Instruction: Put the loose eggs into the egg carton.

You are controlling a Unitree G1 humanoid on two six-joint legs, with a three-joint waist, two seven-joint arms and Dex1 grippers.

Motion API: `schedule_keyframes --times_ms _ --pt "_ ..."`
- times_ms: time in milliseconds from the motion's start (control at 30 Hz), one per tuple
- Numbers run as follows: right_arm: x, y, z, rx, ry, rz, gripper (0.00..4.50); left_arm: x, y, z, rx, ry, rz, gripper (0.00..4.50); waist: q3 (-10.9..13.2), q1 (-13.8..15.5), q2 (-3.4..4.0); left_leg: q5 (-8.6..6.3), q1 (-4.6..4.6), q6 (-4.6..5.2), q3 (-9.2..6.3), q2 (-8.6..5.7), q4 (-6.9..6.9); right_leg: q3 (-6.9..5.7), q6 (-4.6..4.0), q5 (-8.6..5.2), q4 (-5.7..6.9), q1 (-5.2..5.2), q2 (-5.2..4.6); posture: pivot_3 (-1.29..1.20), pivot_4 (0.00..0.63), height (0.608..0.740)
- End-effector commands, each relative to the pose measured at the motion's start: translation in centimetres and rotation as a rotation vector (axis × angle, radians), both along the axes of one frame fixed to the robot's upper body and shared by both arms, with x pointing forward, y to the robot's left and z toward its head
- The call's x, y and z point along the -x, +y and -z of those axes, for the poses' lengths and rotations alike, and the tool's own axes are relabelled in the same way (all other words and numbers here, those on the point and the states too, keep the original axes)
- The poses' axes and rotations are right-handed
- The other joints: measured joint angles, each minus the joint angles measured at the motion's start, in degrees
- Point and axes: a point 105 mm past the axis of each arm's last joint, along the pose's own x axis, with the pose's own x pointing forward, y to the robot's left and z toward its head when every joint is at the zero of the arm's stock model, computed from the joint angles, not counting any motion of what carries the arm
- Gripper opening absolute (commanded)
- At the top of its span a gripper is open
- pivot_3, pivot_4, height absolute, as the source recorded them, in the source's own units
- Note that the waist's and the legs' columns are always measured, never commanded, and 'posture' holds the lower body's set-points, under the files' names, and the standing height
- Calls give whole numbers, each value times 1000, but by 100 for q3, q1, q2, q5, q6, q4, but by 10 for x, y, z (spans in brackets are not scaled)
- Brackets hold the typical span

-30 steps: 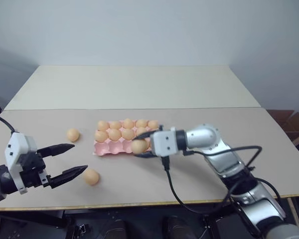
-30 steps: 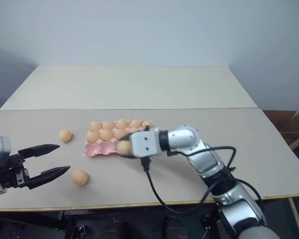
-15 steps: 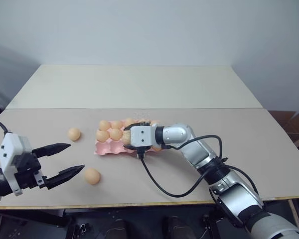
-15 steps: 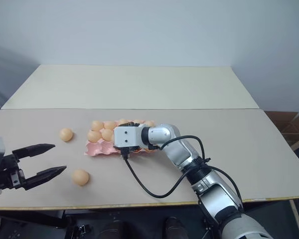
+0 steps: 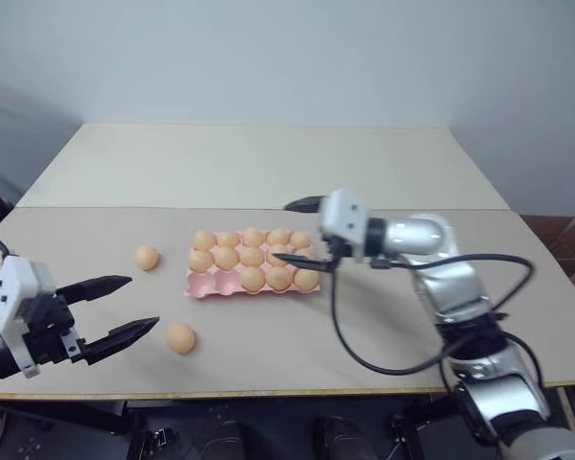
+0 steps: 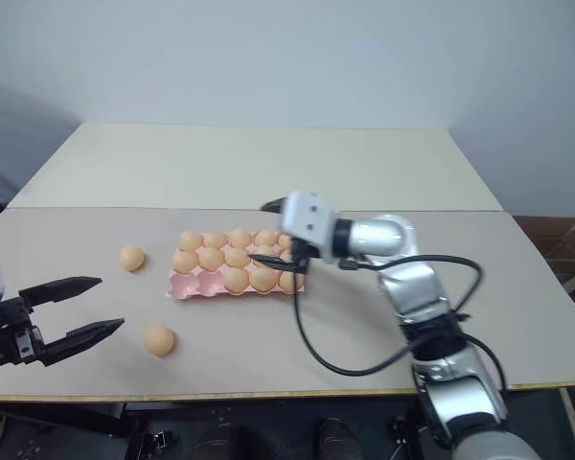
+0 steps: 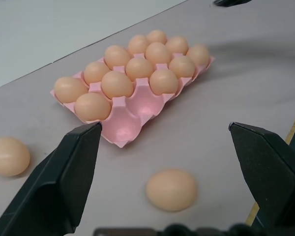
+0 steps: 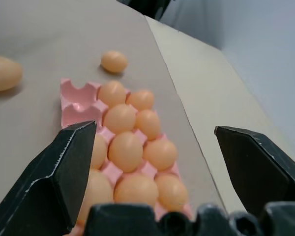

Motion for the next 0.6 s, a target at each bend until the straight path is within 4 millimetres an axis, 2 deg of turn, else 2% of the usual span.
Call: schedule_keyframes --times_ms 33,167,267,600 --pt "21 -39 -24 -61 15 6 4465 -1 6 -8 -24 -29 -8 4500 0 14 0 0 0 0 0 0 -1 0 0 -1 0 0 0 0 150 740" --pt "47 -68 -2 12 149 -5 4465 -2 9 -6 -37 -16 -3 4500 0 8 -1 -1 9 0 0 3 -4 2 -1 -2 -1 2 3 0 150 740" --pt "66 -76 17 68 223 -36 4465 -3 10 -3 -54 -7 -3 4500 0 5 -1 -1 10 0 1 2 -6 4 -1 -3 -2 2 2 0 150 740" --pt "70 -79 20 67 227 -14 4465 1 8 6 -98 42 30 4500 0 -22 -1 -26 4 -41 2 0 -4 7 0 -3 -7 -1 1 0 150 740"
